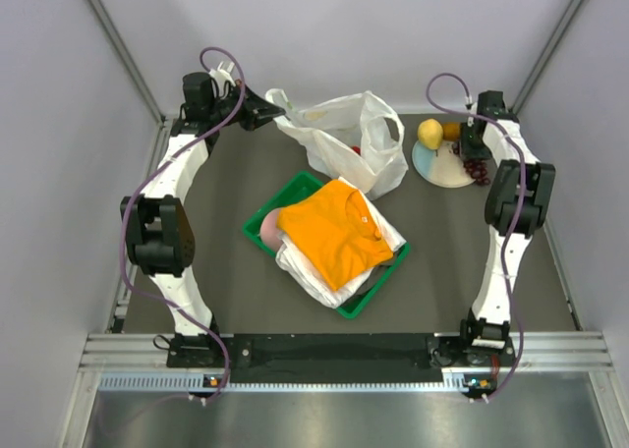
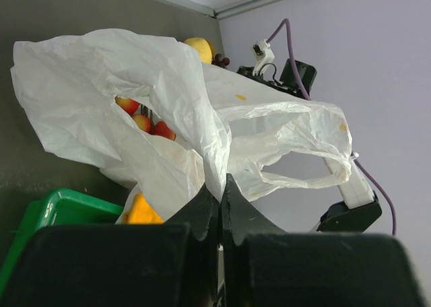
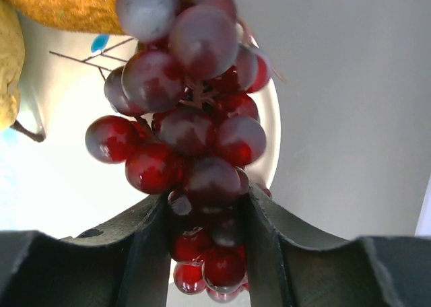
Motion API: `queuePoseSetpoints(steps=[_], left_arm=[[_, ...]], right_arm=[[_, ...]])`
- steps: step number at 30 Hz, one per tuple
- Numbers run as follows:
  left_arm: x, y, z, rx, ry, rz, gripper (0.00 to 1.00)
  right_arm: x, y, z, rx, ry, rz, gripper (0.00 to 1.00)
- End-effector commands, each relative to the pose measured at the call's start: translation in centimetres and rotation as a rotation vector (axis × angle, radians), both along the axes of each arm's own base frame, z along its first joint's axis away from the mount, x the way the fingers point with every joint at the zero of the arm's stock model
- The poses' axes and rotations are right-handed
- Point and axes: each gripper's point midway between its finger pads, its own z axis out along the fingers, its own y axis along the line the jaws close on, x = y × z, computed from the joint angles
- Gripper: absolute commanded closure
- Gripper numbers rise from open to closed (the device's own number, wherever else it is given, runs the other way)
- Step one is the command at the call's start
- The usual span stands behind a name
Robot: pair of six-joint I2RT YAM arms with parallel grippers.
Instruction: Place the fruits into the plastic bag
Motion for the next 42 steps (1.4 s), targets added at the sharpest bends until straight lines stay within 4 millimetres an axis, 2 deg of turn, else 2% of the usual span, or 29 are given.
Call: queuePoseSetpoints(steps=[1,4,6,13,14,18,23,26,27,28,30,32,34,37,38,40,41,42], left_arm=[[-0.3,-0.1,1.6,-0.004,-0.063,-0.006,1.0],[-0.4,-0.1,1.7,-0.005,-0.065,-0.004,1.0],[-0.4,-0.1,1.8,-0.006,-0.069,-0.001,1.0],[0.4,-0.1,2.5,-0.013,-0.104,0.004,1.0],[0.4,-0.2,2.5,-0.014,-0.104,0.001,1.0],[0.2,-0.1,2.7,-0.003,-0.126,-0.002,1.0],[0.3,0.3,3.2,0.029,-0.151,0.027,1.0],[-0.1,0.8,2.0,0.088,-0.097,0.042,1.0],[-0.1,0.9,2.2,0.107,-0.1,0.044,1.0],[-0.5,1.0,1.3,0.134,-0.068,0.035,1.0],[-0.5,1.1,1.0,0.158,-0.053,0.032,1.0],[-1.1,1.1,0.3,0.179,-0.014,0.014,1.0],[-1.4,1.0,0.5,0.192,-0.029,0.007,1.0],[-2.1,0.8,1.5,0.184,-0.064,-0.013,1.0],[-2.3,0.8,2.0,0.186,-0.083,-0.013,1.0],[-2.5,0.7,2.5,0.18,-0.108,-0.026,1.0],[-2.8,0.6,2.9,0.175,-0.122,-0.036,1.0],[-2.9,0.5,2.8,0.17,-0.141,-0.042,1.0]], right_arm=[[-0.1,-1.5,4.9,-0.009,-0.111,-0.042,0.64],[-0.1,-1.5,5.7,-0.009,-0.128,-0.051,0.72],[-0.2,-1.6,6.2,-0.008,-0.136,-0.061,0.82],[-0.9,-1.7,7.9,0.029,-0.162,-0.114,0.93],[-1.1,-1.6,8.8,0.034,-0.181,-0.115,0.96],[-0.9,-1.1,11.6,0.075,-0.279,-0.099,0.98],[-0.7,-1.1,13.0,0.085,-0.314,-0.108,1.0],[-1.1,-0.7,13.4,0.12,-0.308,-0.144,1.0],[-1.2,-0.3,13.7,0.145,-0.314,-0.138,1.0],[-1.3,0.2,14.9,0.173,-0.344,-0.145,1.0],[-1.9,0.7,14.8,0.2,-0.35,-0.158,1.0],[-2.7,1.2,16.2,0.227,-0.379,-0.172,1.0],[-3.3,1.3,17.3,0.247,-0.414,-0.203,1.0],[-4.5,2.4,20.0,0.296,-0.504,-0.218,1.0],[-5.2,3.2,21.8,0.303,-0.539,-0.201,1.0],[-5.7,4.2,23.6,0.3,-0.562,-0.155,1.0],[-6.1,5.4,24.6,0.288,-0.567,-0.119,1.0],[-6.6,5.6,25.9,0.262,-0.593,-0.11,1.0]])
